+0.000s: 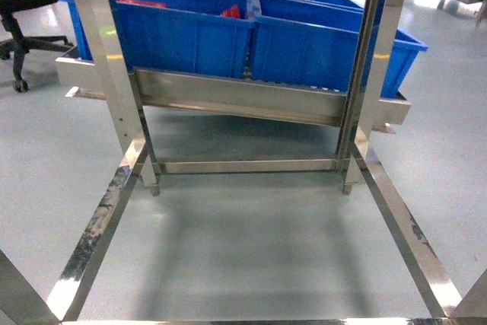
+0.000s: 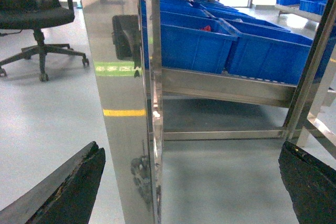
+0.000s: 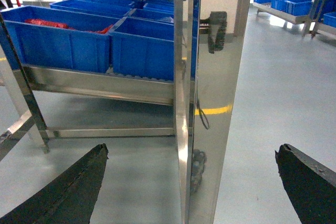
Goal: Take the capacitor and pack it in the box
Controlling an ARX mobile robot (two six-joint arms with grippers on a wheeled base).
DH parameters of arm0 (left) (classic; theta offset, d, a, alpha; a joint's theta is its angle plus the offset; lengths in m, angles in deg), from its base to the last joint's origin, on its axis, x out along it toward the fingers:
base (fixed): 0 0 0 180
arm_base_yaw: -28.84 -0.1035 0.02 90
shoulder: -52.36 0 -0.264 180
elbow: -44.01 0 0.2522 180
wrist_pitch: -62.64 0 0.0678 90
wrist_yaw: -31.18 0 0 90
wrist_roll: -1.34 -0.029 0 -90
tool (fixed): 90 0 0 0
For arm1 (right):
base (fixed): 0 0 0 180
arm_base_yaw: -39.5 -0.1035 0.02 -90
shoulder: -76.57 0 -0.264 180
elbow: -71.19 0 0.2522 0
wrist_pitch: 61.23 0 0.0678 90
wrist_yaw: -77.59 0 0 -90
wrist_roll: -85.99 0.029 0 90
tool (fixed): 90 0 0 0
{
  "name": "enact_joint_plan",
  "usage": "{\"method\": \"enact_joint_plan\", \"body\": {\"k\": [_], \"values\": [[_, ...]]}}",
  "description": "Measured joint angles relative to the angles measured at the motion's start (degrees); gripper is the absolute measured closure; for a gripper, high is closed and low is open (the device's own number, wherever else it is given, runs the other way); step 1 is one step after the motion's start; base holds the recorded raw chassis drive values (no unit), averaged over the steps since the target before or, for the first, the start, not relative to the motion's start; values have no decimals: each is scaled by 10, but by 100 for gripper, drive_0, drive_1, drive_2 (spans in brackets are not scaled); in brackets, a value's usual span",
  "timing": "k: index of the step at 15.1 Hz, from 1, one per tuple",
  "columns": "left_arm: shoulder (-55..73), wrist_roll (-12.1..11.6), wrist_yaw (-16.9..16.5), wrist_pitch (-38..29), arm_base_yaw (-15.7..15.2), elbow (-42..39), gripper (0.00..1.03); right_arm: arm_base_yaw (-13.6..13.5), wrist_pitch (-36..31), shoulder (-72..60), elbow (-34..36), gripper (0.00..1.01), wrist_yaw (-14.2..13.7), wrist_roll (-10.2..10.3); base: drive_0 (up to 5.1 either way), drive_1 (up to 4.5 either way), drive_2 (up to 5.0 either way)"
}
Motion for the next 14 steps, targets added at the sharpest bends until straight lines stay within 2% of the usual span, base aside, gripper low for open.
{"method": "enact_joint_plan", "body": {"k": [14], "values": [[0, 0, 0, 0, 0, 0, 5, 0, 0, 0, 0, 3, 0, 0, 0, 0, 0]]}}
